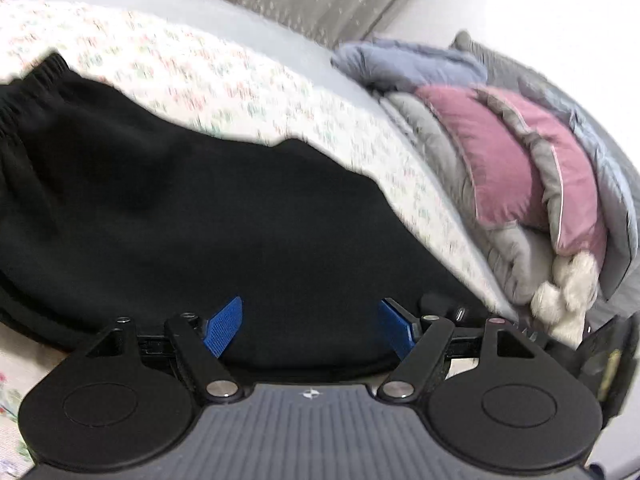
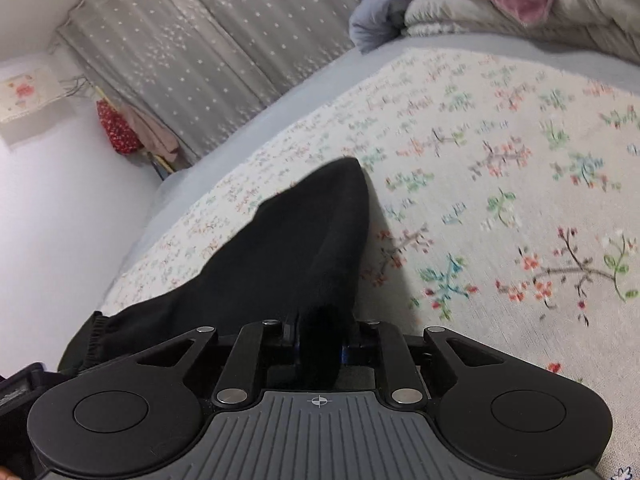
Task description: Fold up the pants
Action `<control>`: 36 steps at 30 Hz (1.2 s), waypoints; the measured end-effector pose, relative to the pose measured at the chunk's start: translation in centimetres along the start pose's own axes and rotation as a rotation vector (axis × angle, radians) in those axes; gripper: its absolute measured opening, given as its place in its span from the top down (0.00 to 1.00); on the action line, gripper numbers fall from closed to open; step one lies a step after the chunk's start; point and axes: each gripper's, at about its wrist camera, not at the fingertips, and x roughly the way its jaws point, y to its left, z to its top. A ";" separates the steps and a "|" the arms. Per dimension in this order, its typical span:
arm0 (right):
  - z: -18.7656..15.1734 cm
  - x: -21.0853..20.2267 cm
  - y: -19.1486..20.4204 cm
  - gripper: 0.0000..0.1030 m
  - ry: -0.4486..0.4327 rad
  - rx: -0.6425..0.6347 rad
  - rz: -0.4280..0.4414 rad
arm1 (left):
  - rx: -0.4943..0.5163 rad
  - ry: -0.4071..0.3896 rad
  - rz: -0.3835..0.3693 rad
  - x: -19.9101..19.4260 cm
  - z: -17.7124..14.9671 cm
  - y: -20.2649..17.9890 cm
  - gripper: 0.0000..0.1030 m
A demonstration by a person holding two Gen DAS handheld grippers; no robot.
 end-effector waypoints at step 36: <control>-7.1 2.6 15.0 0.84 -0.211 -0.860 -0.007 | -0.033 0.030 -0.014 4.3 9.5 0.5 0.11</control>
